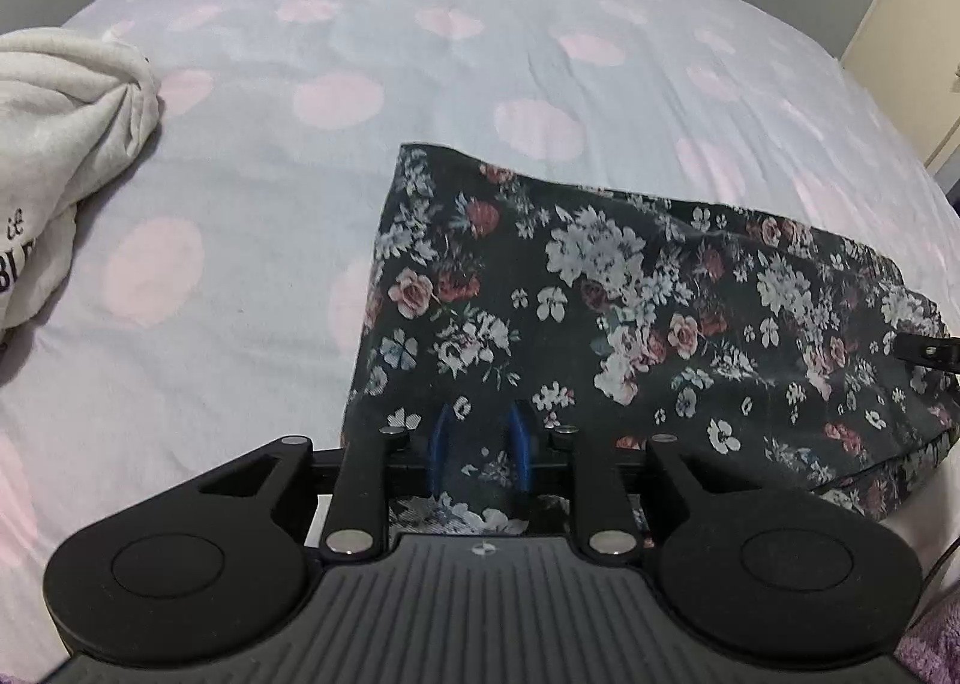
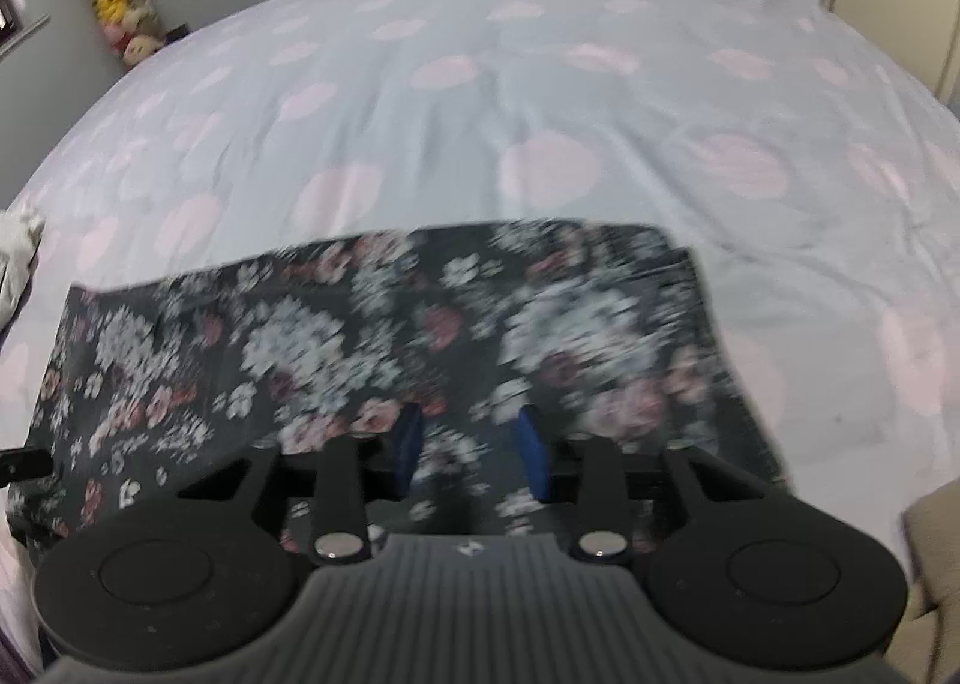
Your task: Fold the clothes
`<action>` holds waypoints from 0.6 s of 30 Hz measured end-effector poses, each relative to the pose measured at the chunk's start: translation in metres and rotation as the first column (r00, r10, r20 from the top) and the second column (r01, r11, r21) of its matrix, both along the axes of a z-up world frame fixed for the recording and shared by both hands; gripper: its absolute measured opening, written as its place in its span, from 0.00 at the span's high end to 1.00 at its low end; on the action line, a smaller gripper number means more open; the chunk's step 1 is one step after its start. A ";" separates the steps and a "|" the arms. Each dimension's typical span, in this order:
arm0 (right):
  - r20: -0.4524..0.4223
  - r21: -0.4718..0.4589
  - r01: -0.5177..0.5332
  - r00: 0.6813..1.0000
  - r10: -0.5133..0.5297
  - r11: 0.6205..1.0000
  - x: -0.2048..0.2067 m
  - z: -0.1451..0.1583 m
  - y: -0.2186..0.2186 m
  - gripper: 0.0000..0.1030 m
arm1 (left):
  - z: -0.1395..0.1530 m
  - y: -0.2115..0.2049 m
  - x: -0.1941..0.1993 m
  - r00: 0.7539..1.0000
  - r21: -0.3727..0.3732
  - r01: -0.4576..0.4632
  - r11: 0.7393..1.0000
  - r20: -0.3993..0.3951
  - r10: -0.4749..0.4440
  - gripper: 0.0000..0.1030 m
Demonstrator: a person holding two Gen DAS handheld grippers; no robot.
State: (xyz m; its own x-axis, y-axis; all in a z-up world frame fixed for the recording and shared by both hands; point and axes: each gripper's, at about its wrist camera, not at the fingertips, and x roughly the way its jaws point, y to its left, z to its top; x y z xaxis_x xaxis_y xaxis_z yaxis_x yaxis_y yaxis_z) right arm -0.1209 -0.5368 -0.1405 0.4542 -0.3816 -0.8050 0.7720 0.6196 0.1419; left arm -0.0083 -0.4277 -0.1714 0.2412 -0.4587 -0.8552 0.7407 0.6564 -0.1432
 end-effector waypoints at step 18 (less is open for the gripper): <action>0.075 -0.016 0.005 0.997 -0.004 1.000 -0.026 0.015 -0.014 0.42 | -0.005 0.000 0.004 1.000 -0.006 -0.019 1.000 -0.013 0.019 0.78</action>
State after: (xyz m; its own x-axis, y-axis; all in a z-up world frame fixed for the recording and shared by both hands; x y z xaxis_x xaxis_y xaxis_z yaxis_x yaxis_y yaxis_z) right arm -0.1470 -0.5504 -0.1250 0.5116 -0.3961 -0.7624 0.7622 0.6188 0.1900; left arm -0.0041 -0.4282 -0.1761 0.2385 -0.4596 -0.8555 0.7262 0.6693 -0.1571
